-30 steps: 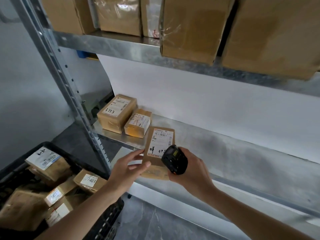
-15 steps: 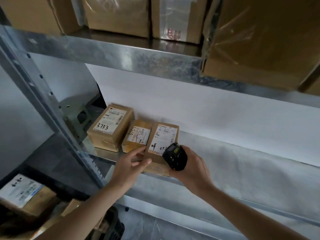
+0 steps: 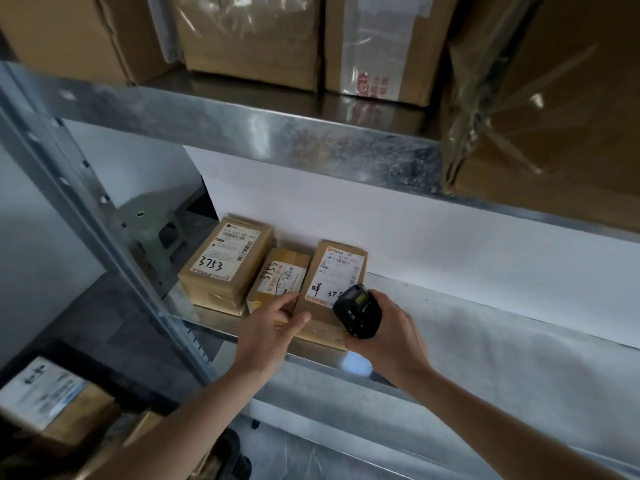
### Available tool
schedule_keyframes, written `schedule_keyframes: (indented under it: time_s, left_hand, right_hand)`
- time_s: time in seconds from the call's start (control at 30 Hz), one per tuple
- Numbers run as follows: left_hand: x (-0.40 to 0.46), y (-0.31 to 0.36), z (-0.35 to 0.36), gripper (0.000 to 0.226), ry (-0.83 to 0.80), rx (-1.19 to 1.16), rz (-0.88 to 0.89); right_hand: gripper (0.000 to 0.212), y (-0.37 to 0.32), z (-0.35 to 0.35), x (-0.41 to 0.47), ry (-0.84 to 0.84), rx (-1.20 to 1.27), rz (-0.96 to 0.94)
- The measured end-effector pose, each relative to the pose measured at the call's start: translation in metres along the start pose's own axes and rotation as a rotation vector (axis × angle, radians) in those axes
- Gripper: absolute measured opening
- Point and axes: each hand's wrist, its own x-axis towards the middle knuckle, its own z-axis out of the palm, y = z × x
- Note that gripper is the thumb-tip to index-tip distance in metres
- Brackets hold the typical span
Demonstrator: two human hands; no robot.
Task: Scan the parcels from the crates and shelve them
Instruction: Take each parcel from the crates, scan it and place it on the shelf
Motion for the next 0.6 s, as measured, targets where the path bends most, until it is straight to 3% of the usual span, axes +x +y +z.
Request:
schedule_keyframes:
  time_s: [0.3,0.5,0.6]
  left_hand:
    - [-0.046,0.007,-0.026,0.057,0.101,0.105,0.062]
    - [-0.109,0.001,-0.058,0.046,0.22,0.249,0.078]
    - [-0.142,-0.013,-0.082,0.043,0.293,0.285,-0.003]
  right_hand:
    - [0.081,-0.008,-0.018,-0.035,0.057,-0.071,-0.137]
    - [0.085,-0.044,-0.017,-0.083,-0.088,-0.155,-0.339]
    - [0.089,-0.07,-0.001,-0.108,-0.181,-0.175,-0.431]
